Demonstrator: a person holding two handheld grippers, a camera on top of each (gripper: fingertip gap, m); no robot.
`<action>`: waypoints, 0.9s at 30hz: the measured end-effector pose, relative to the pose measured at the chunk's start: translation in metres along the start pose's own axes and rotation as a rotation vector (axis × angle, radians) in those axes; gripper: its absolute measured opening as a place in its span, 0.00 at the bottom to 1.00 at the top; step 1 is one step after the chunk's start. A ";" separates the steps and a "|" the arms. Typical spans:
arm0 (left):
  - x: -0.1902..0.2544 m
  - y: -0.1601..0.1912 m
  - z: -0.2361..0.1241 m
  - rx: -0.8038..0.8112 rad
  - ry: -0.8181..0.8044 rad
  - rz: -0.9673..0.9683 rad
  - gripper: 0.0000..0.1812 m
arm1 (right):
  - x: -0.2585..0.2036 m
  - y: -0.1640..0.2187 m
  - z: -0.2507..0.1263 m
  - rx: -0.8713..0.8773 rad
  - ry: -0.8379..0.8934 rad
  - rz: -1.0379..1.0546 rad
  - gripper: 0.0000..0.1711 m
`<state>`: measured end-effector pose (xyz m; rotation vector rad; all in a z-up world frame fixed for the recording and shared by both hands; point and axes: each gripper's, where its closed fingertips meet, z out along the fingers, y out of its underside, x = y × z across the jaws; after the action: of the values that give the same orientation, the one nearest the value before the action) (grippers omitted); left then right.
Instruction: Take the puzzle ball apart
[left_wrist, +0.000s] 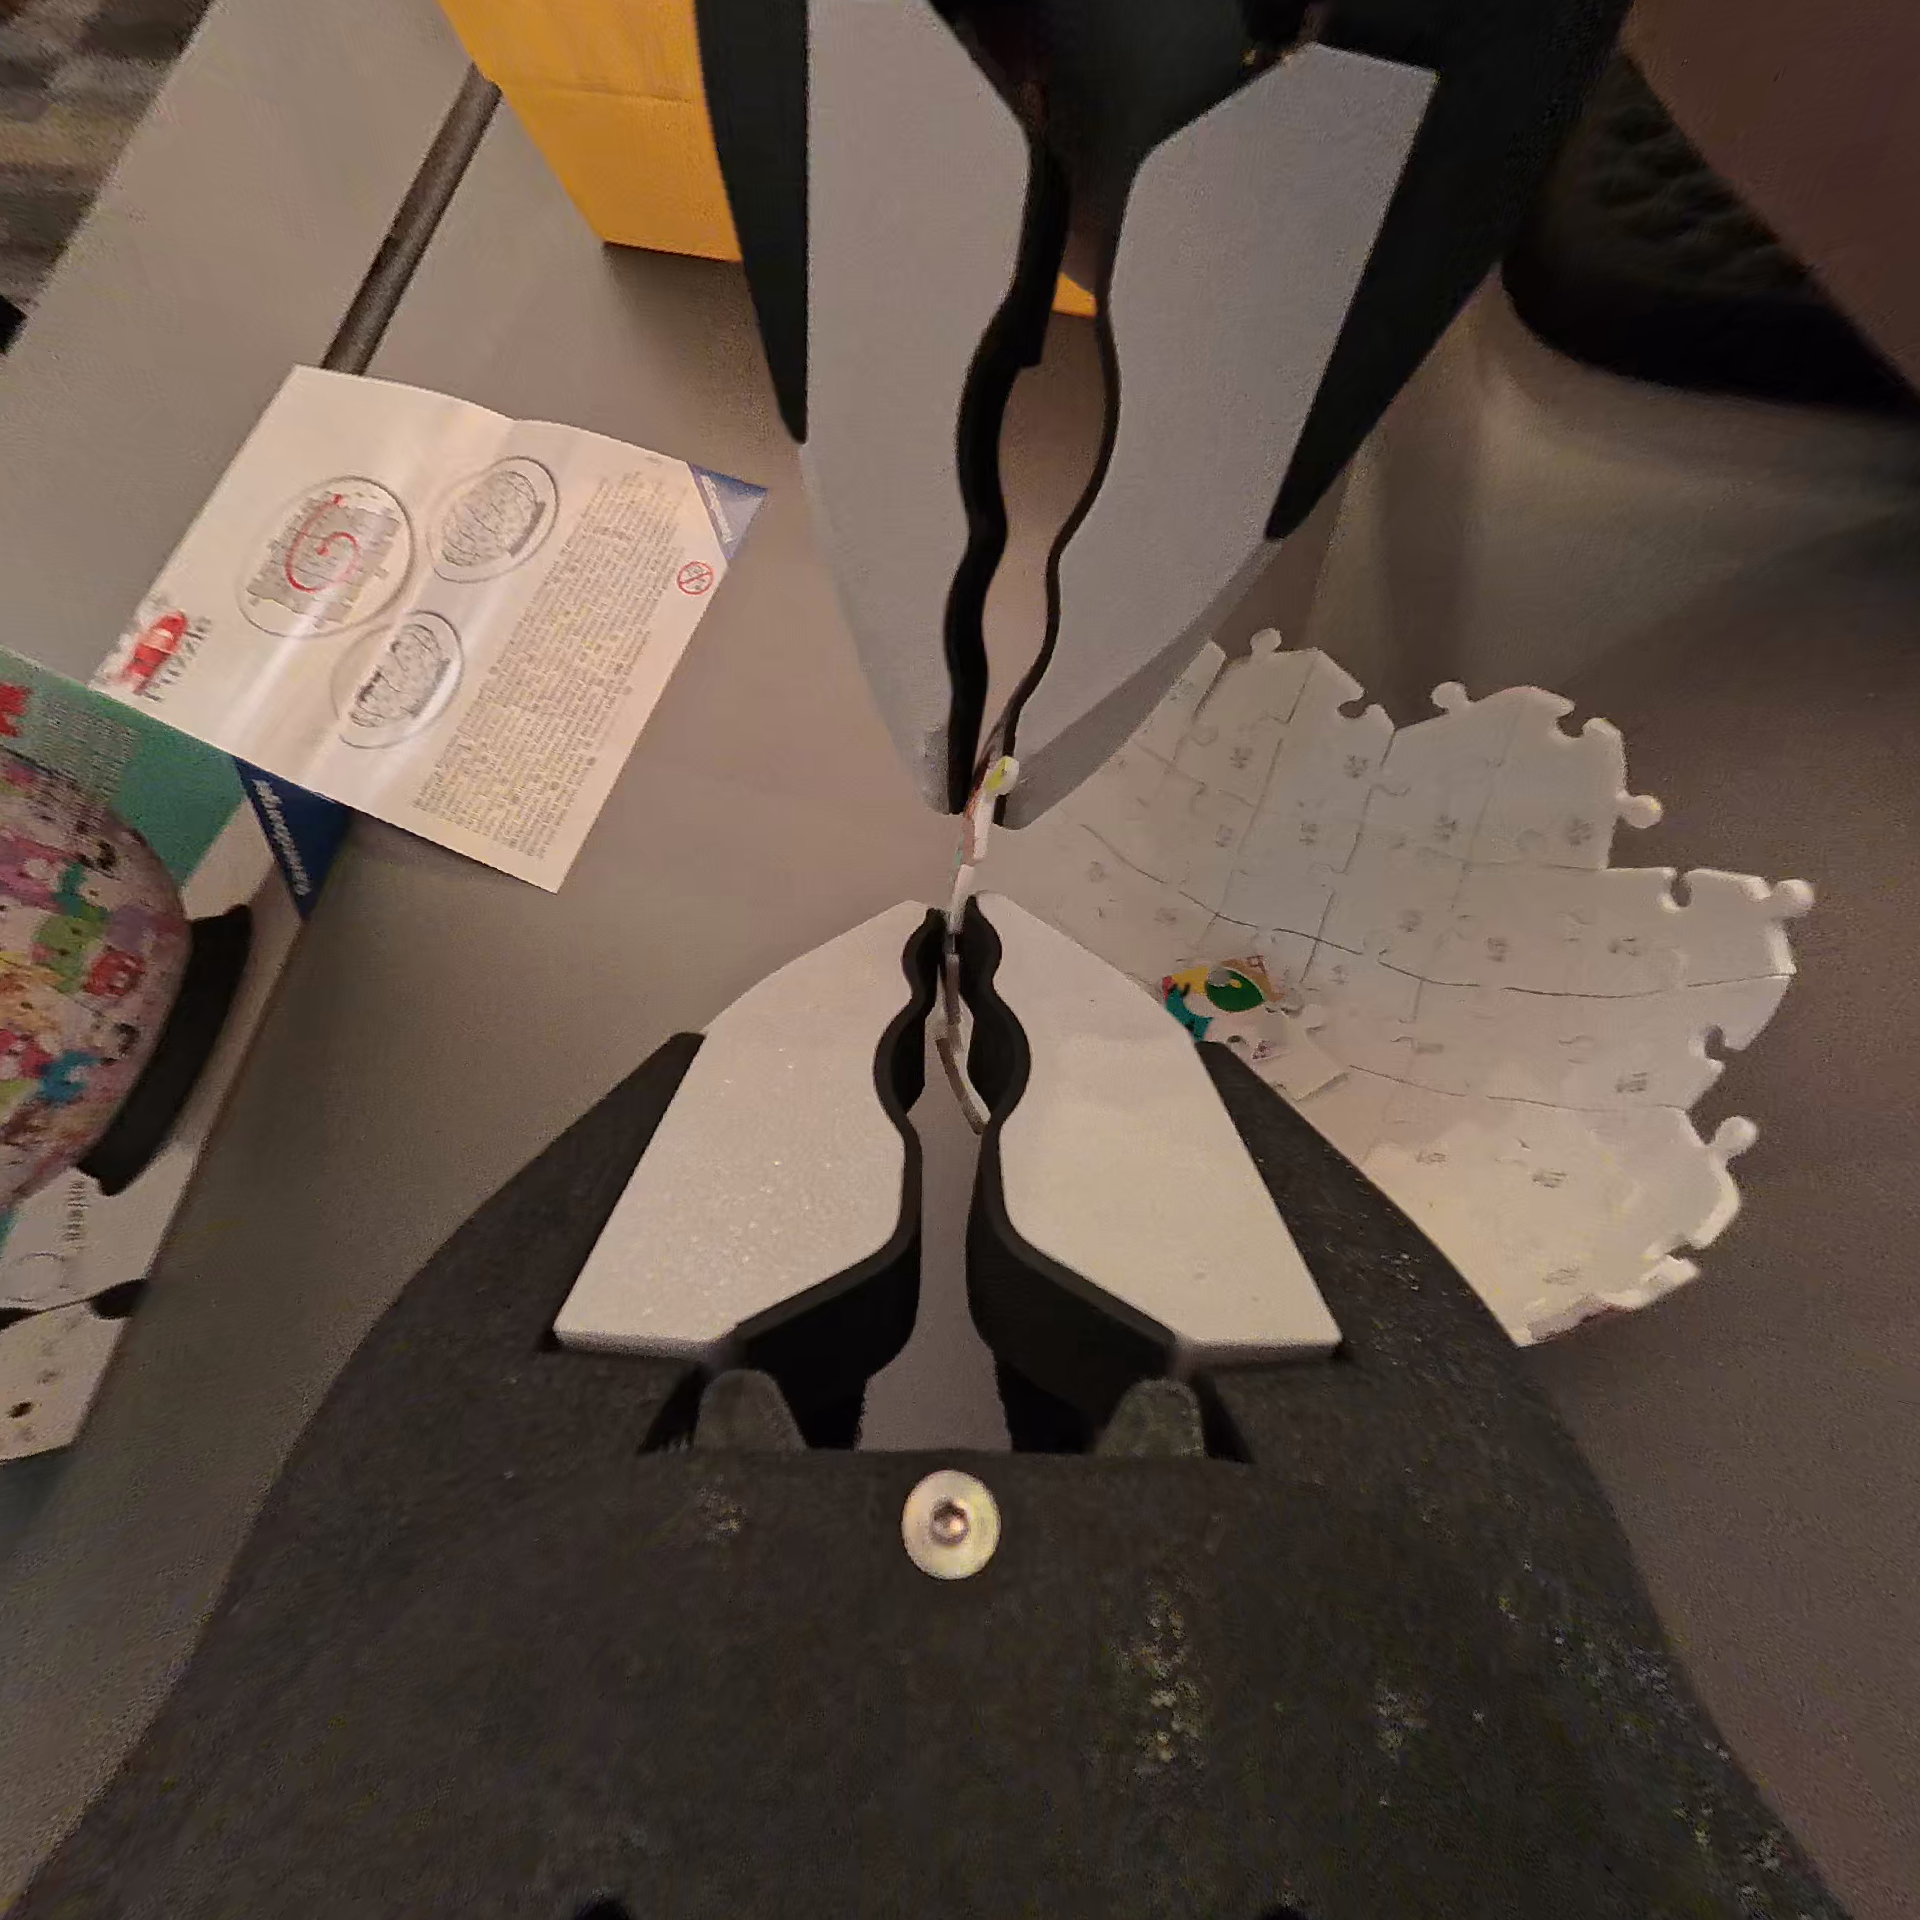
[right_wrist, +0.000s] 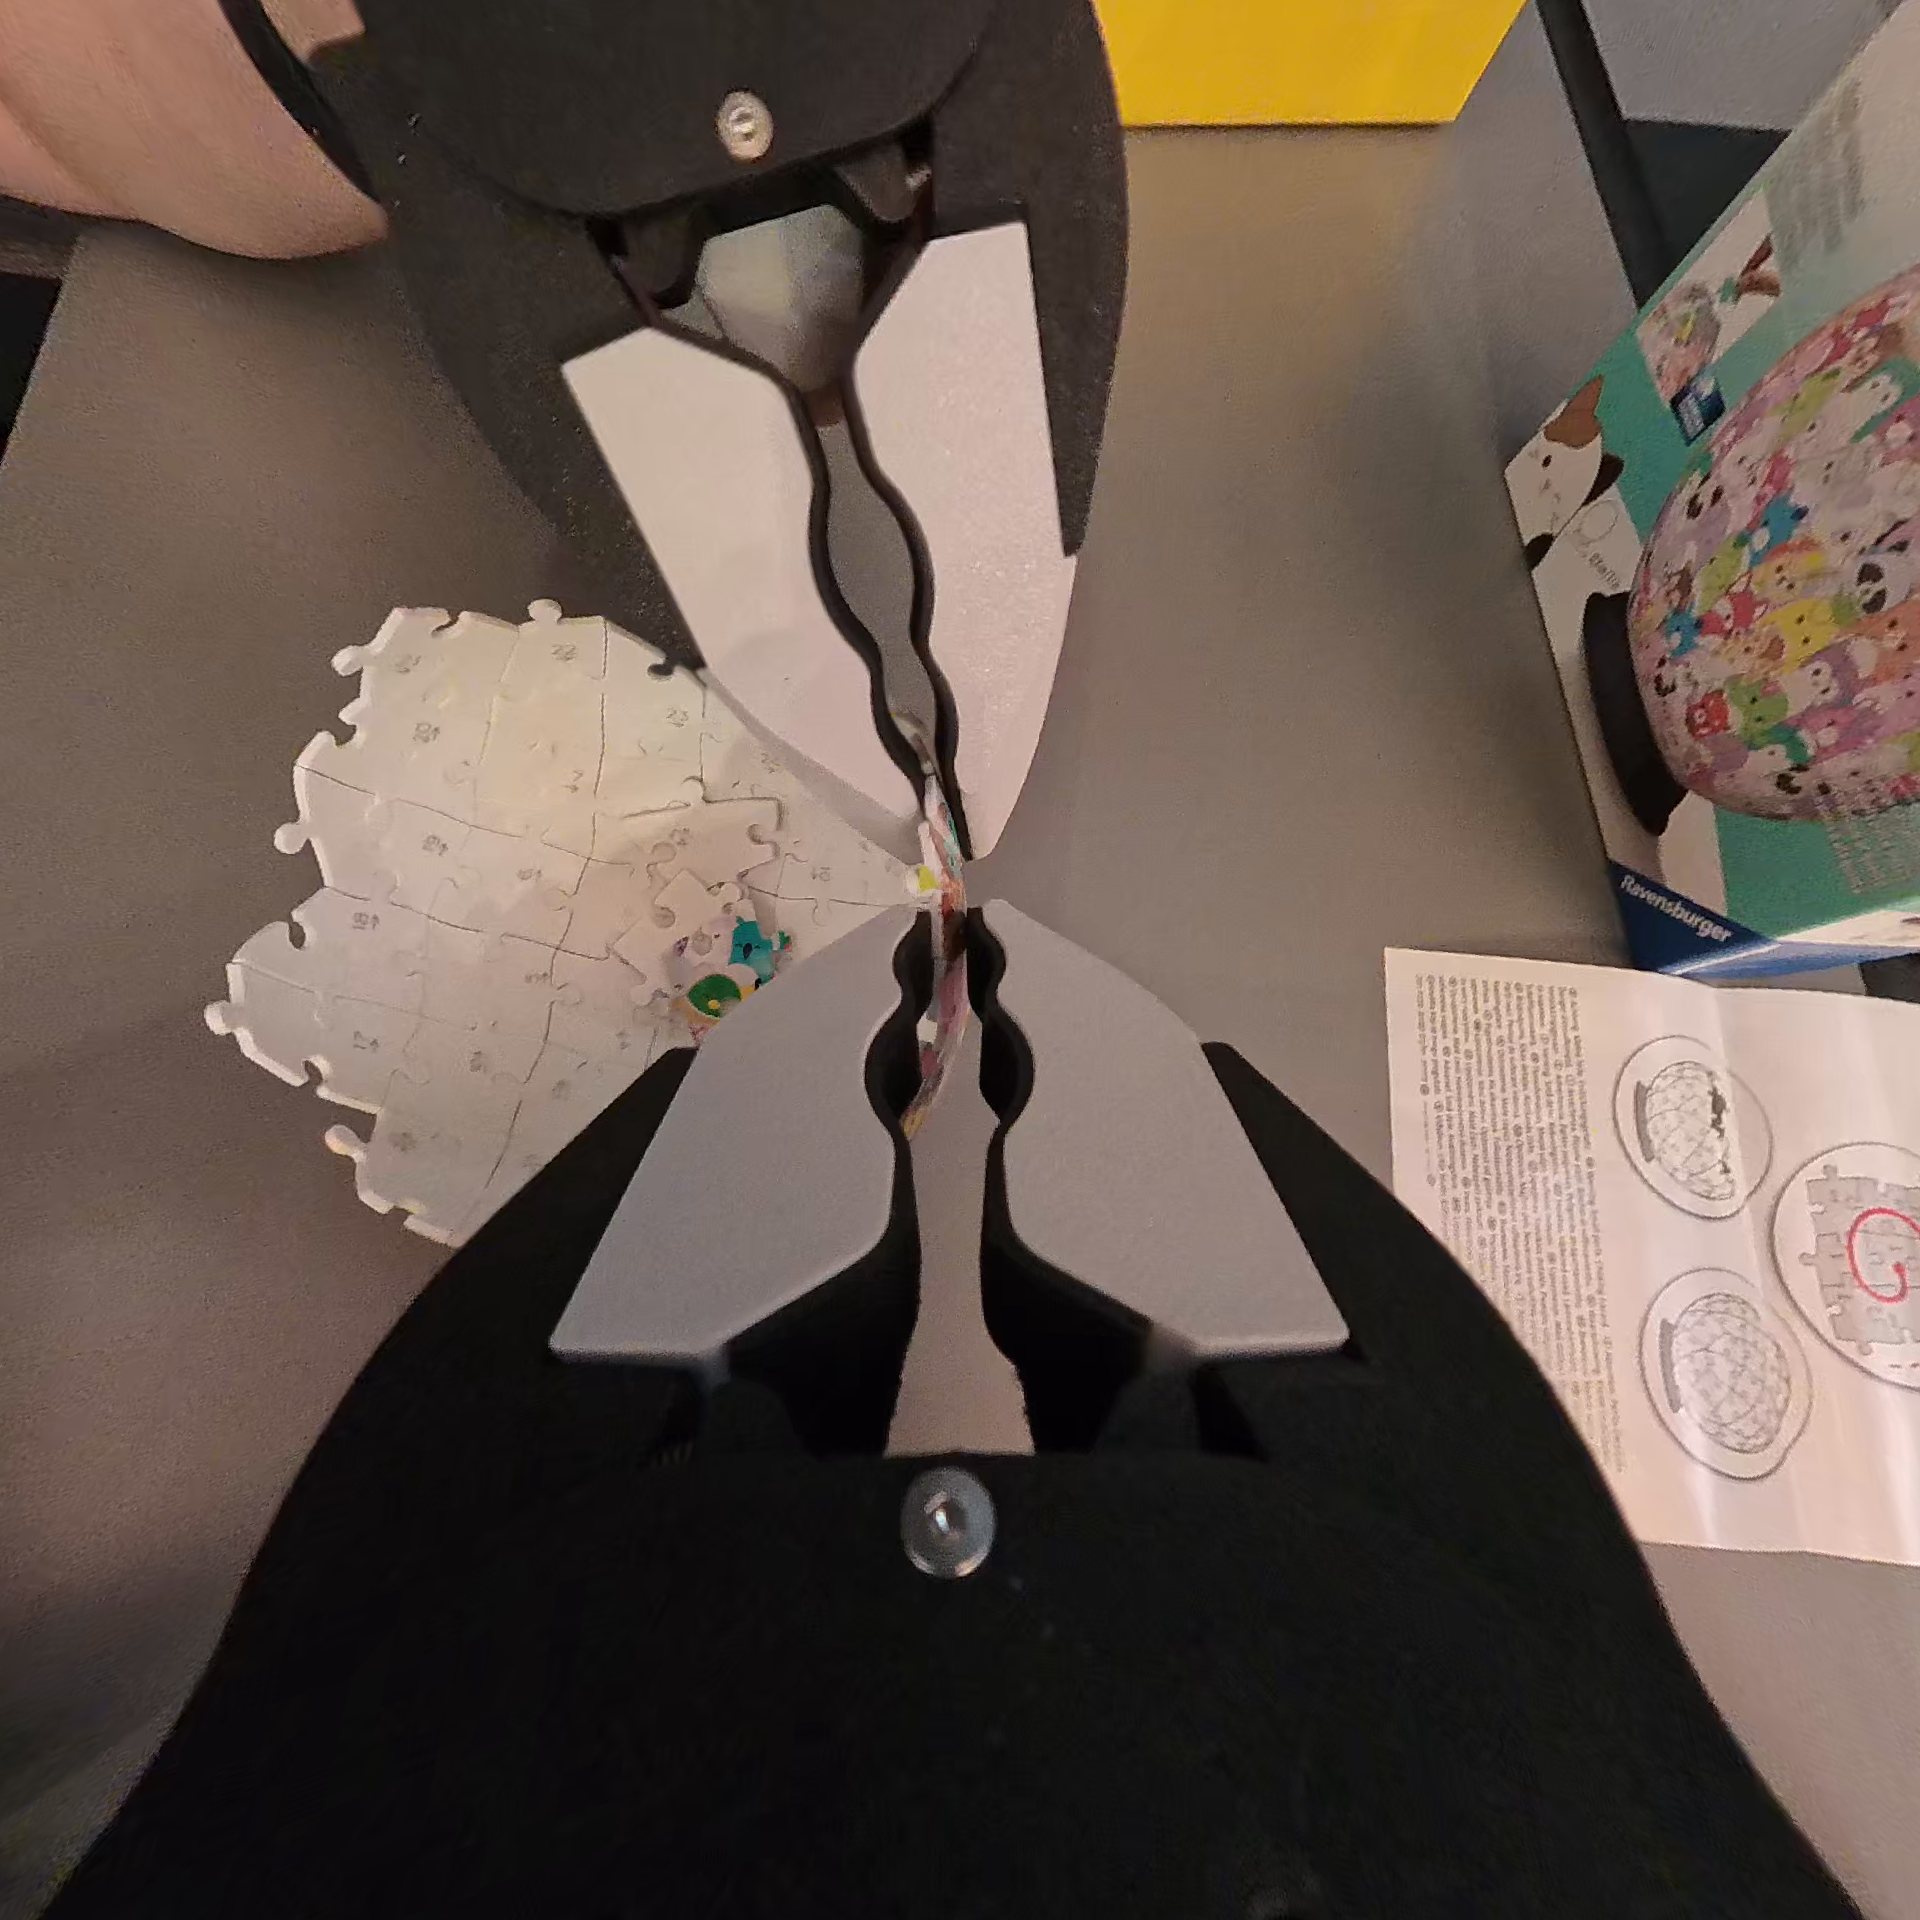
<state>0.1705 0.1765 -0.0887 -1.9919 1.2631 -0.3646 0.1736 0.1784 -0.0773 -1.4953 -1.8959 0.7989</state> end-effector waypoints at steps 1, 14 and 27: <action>0.001 0.000 -0.001 0.002 0.019 -0.019 0.01 | 0.000 -0.001 0.000 0.002 0.004 -0.013 0.03; 0.005 0.003 0.003 -0.038 -0.126 0.368 0.03 | -0.001 0.006 0.003 0.000 -0.116 0.216 0.04; -0.002 -0.006 -0.005 0.036 -0.118 0.241 0.07 | 0.007 0.016 0.012 -0.067 -0.026 0.135 0.03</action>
<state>0.1706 0.1777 -0.0811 -1.7787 1.3913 -0.1492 0.1735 0.1867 -0.0967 -1.6764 -1.8732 0.8259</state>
